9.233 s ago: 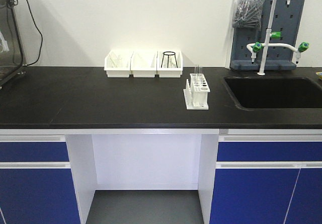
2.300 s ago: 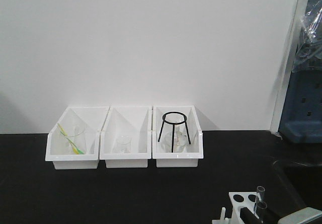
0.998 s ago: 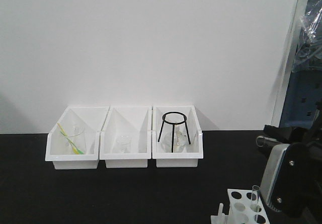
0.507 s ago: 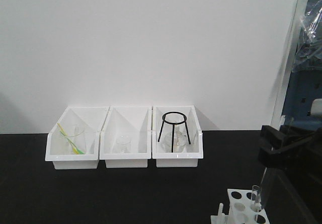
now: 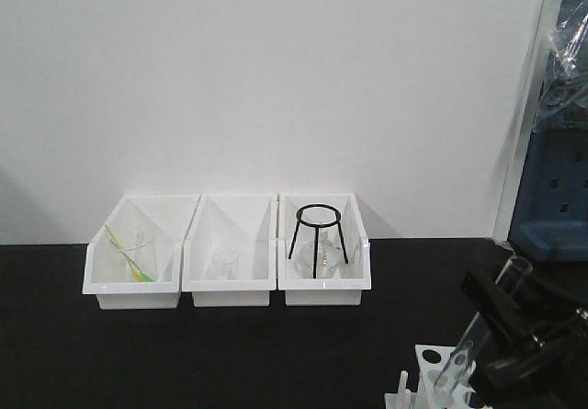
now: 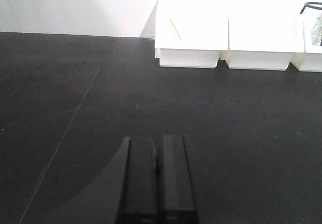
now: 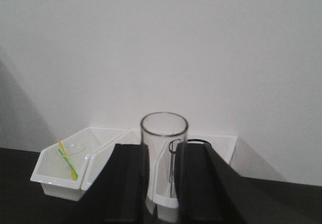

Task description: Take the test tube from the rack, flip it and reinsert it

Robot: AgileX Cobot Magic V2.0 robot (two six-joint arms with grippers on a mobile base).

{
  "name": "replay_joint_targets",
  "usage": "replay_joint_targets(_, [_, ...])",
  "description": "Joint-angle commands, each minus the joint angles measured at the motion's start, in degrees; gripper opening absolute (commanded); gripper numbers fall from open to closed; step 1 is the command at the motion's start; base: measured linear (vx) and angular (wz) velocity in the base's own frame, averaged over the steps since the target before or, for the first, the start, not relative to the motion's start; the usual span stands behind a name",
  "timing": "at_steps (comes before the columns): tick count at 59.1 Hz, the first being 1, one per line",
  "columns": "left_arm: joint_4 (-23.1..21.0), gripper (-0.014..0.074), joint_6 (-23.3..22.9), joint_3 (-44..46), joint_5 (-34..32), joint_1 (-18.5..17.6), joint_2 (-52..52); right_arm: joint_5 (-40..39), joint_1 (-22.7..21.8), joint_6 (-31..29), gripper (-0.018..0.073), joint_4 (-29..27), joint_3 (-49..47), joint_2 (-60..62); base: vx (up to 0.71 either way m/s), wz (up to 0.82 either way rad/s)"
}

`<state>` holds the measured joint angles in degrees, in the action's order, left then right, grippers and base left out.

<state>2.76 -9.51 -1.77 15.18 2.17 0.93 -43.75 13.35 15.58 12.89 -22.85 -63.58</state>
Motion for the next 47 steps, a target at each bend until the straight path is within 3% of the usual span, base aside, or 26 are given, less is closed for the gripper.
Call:
replay_joint_targets(1, [-0.3, -0.0006, 0.0, -0.1, -4.9, -0.2, 0.6, -10.2, -0.2, -4.4, -0.0008, -4.9, 1.6, 0.1, 0.0, 0.0])
replay_joint_targets(21, [-0.3, -0.0006, 0.0, -0.1, -4.9, -0.2, 0.6, -10.8, -0.2, -8.2, -0.0008, -4.3, 1.8, -5.0, 0.0, 0.0])
replay_joint_targets(47, [-0.3, -0.0006, 0.0, -0.1, -4.9, -0.2, 0.6, -11.0, -0.2, -8.7, -0.0008, -4.2, 1.8, -10.5, 0.0, 0.0])
